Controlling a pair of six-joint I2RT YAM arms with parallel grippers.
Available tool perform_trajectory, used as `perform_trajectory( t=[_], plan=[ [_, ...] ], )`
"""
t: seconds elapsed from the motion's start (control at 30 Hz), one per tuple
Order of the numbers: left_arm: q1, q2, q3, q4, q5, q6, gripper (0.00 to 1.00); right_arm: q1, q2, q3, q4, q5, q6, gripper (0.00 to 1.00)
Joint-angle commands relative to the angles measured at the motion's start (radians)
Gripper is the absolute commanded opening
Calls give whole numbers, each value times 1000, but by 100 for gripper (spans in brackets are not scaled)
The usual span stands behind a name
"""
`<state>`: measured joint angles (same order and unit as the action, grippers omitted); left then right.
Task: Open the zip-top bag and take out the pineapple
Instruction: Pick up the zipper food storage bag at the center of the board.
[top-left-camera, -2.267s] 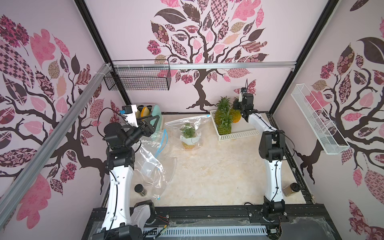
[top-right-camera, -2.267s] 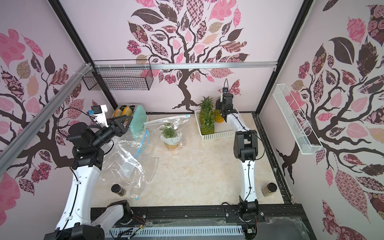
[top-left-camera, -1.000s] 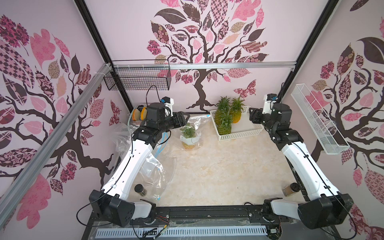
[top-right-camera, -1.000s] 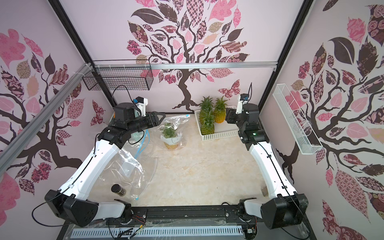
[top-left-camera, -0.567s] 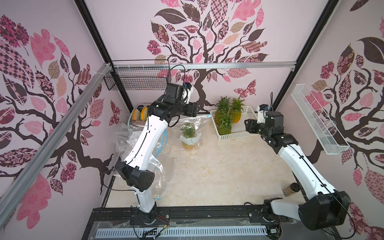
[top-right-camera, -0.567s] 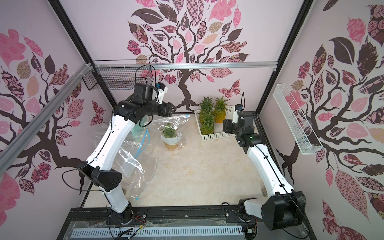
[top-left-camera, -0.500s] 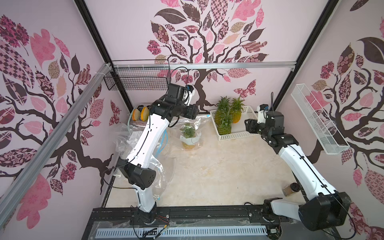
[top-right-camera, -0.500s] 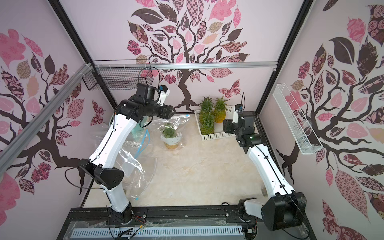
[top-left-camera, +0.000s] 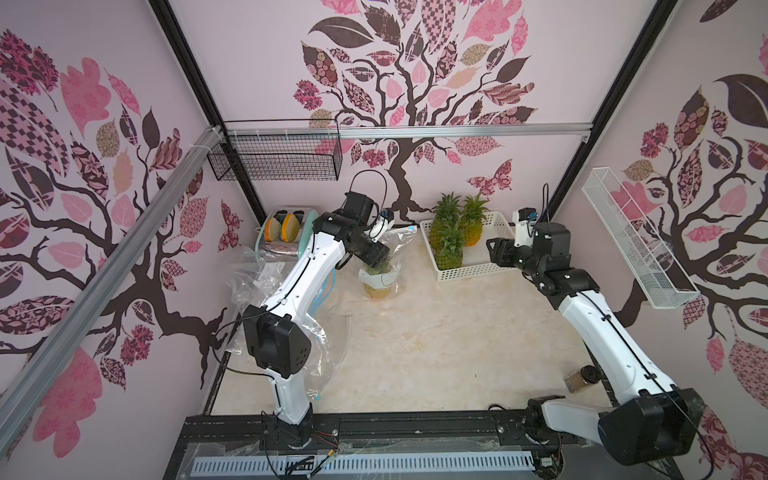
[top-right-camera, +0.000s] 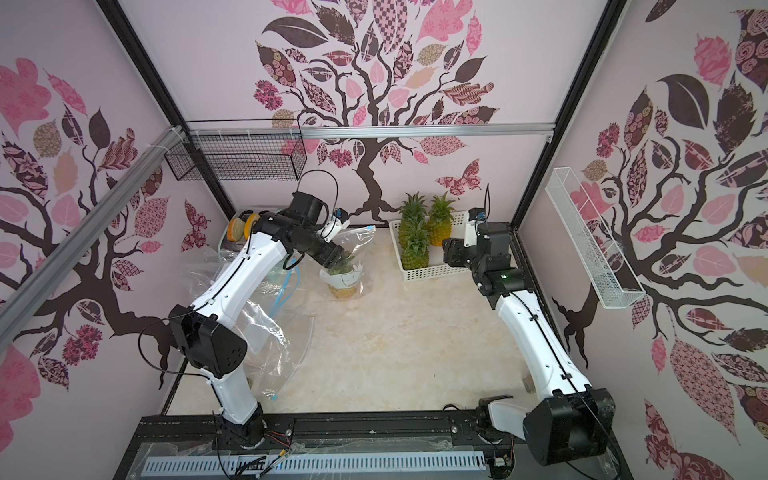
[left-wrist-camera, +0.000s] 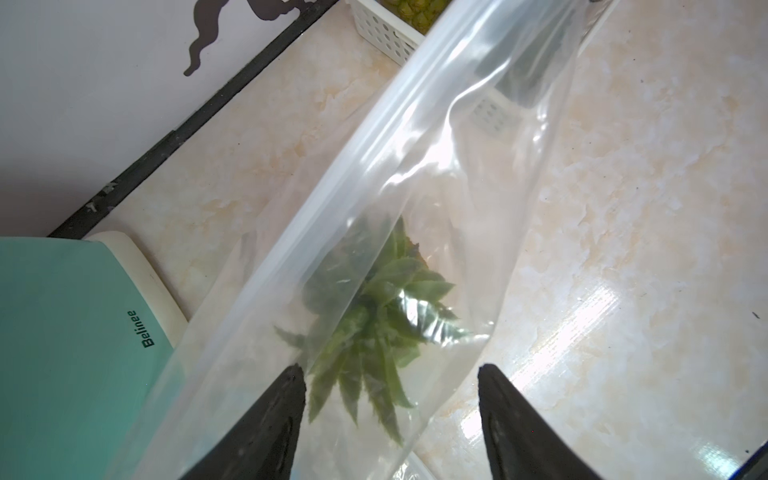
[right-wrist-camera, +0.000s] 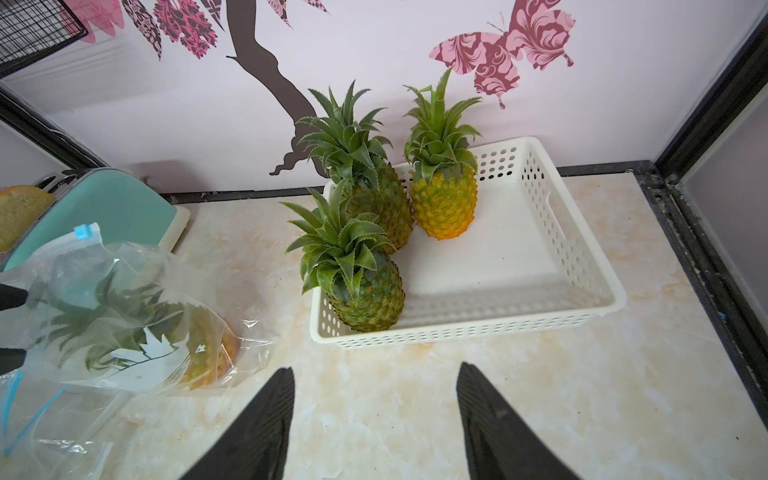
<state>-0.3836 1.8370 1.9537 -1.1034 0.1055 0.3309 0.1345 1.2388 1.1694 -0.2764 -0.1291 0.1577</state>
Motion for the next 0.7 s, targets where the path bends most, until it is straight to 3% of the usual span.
perform_trajectory(
  t=[0.0,0.3,0.5,0.67],
  plan=[
    [17,20,-6,48,-13,28,67,4,7,9,20,-16,10,64],
    [11,-103,-5,108,60,60,70,5,33,18,36,-50,35,63],
    [60,-7,79,39,56,81,71,4,29,17,38,-46,35,63],
    [75,74,138,-23,160,104,70,4,35,20,35,-34,32,63]
  ],
)
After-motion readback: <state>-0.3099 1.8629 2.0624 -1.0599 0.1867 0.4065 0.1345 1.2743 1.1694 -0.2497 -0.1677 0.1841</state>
